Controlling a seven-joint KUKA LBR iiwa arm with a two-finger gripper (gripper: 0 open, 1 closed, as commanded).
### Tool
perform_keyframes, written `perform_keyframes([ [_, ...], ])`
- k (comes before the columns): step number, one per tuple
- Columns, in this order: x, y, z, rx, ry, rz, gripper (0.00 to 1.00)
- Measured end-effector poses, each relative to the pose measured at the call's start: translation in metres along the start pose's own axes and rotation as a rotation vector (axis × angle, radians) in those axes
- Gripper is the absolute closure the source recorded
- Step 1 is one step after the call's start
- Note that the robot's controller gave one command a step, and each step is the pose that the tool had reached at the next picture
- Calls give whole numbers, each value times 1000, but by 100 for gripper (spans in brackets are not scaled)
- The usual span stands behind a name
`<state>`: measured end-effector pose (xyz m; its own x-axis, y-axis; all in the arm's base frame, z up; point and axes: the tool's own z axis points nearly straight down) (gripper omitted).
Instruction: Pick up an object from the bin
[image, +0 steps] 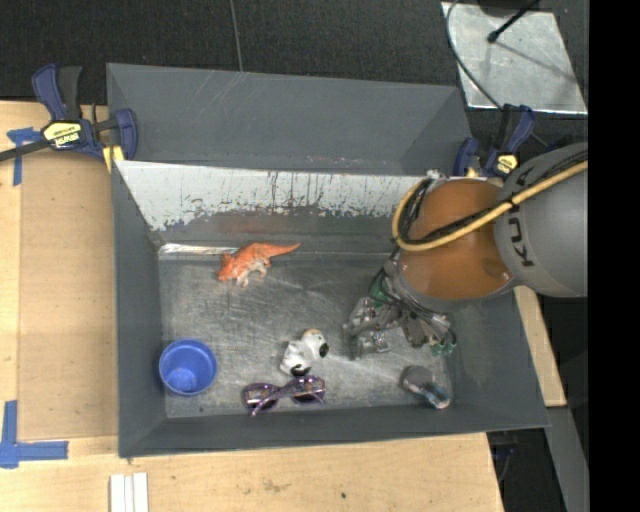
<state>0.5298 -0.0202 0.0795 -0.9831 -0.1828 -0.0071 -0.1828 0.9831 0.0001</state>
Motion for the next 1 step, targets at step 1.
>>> perform_keyframes([
  [1, 3, -1, 6, 1, 2, 1, 0],
])
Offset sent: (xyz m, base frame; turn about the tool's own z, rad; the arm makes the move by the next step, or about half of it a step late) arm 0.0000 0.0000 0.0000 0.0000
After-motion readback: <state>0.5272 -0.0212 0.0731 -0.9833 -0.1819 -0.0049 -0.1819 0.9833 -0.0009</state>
